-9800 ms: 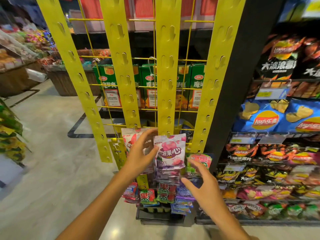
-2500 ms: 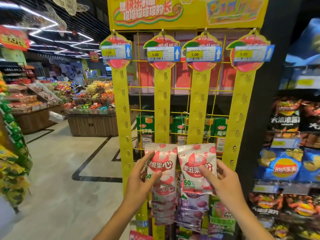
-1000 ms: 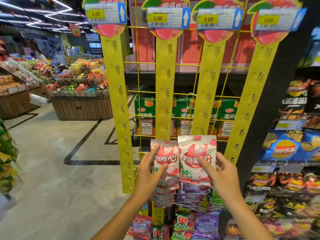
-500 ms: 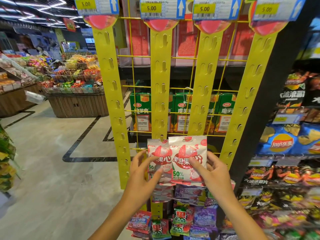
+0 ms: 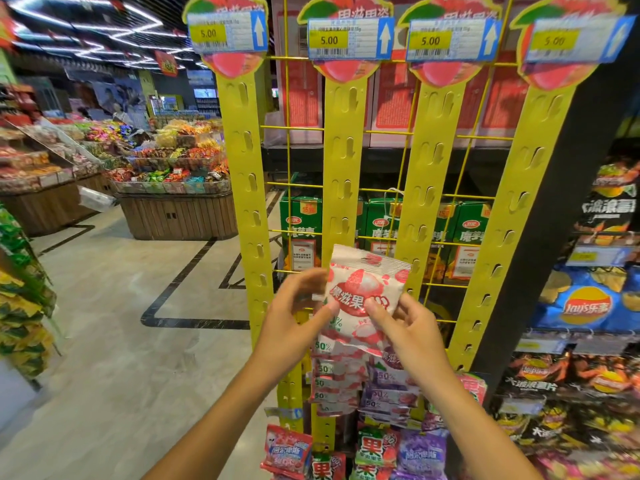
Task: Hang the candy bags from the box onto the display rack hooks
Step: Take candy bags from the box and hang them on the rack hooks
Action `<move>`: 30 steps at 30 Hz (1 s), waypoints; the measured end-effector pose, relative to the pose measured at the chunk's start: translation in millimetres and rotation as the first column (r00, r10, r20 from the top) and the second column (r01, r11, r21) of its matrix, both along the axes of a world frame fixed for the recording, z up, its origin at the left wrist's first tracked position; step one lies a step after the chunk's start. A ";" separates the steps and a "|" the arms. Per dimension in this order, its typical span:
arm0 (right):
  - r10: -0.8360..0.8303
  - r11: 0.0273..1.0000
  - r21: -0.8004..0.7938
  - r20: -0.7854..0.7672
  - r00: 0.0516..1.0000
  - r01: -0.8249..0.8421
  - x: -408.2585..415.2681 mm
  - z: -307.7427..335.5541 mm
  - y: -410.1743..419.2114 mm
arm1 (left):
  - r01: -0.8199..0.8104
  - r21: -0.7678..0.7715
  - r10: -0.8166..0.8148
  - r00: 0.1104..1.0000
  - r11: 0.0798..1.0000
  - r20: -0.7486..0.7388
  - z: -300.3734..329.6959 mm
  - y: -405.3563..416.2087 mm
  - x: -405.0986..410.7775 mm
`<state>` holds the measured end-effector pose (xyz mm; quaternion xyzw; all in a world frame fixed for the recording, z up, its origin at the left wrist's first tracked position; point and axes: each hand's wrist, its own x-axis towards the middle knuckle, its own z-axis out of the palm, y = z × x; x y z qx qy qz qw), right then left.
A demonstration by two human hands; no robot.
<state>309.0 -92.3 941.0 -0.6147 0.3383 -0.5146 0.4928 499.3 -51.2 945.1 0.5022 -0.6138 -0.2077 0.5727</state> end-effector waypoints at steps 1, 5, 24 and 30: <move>-0.024 1.000 -0.015 0.003 1.000 0.024 -0.7 2.2 -1.0 | -0.004 -0.016 0.004 1.000 1.000 -0.020 6.1 -4.3 1.3; -0.033 0.997 -0.076 -0.065 0.997 0.028 -3.0 9.5 -7.2 | 0.039 0.049 -0.035 0.996 0.998 -0.080 31.4 -24.3 2.3; -0.009 0.997 -0.080 -0.181 0.983 -0.005 5.5 6.6 -24.8 | 0.198 0.115 -0.176 0.969 0.973 -0.175 38.9 -38.8 10.9; -0.057 0.998 -0.029 -0.233 0.971 0.052 12.0 -14.2 -21.7 | 0.161 0.097 -0.150 0.983 0.982 -0.110 26.0 -40.4 18.8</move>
